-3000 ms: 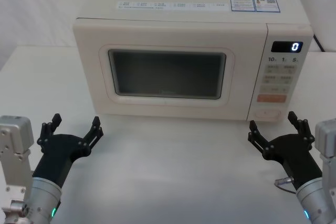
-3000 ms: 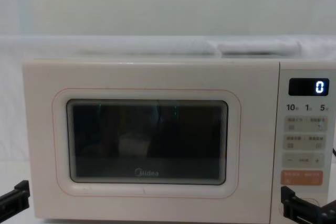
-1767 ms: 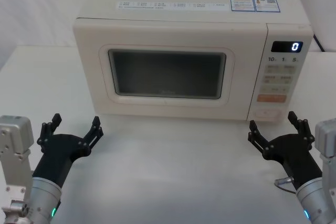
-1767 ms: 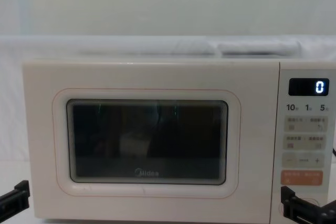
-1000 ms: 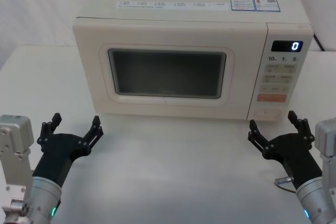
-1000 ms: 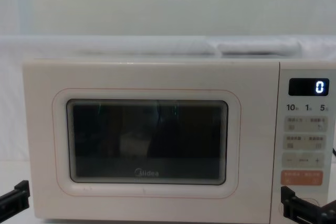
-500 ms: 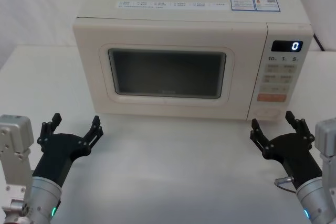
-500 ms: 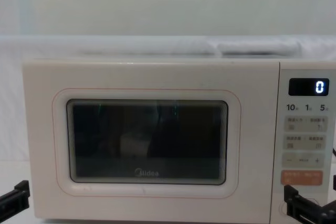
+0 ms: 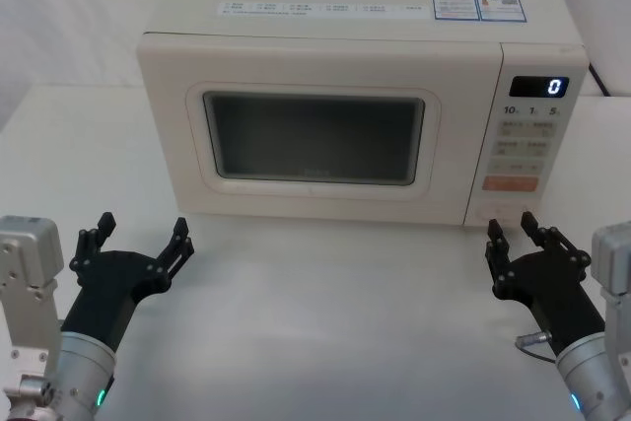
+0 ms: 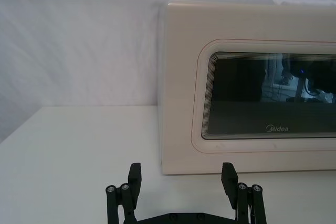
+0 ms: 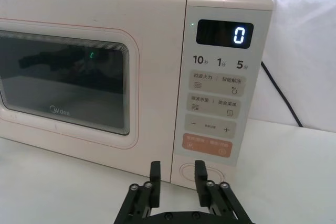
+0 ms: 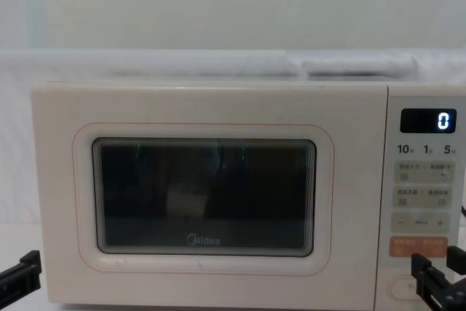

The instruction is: Press the button to open the microwave door with one hand; close the microwave door with the other hand.

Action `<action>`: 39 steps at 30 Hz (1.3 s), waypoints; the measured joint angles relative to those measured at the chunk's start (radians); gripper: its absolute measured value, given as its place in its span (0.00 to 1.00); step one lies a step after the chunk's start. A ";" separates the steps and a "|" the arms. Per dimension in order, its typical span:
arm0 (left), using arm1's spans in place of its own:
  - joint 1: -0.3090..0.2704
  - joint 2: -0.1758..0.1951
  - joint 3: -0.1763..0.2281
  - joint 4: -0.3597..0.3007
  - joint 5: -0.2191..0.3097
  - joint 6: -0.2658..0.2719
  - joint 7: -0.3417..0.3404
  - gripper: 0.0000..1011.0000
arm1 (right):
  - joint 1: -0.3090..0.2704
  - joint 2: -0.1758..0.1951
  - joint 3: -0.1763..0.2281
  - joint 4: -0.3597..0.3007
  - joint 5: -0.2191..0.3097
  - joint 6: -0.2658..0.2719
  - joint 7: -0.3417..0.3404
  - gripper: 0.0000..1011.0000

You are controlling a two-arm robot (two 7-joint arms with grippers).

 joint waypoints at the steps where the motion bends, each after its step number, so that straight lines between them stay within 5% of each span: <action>1: 0.000 0.000 0.000 0.000 0.000 0.000 0.000 0.99 | 0.000 0.000 0.000 0.000 0.000 0.000 0.000 0.41; 14: 0.000 0.000 0.000 0.000 0.000 0.000 0.000 0.99 | 0.000 0.000 0.000 0.000 0.000 0.000 0.000 0.01; 39: 0.000 0.000 0.000 0.000 0.000 0.000 0.000 0.99 | 0.069 -0.082 0.059 0.092 0.008 0.061 0.082 0.00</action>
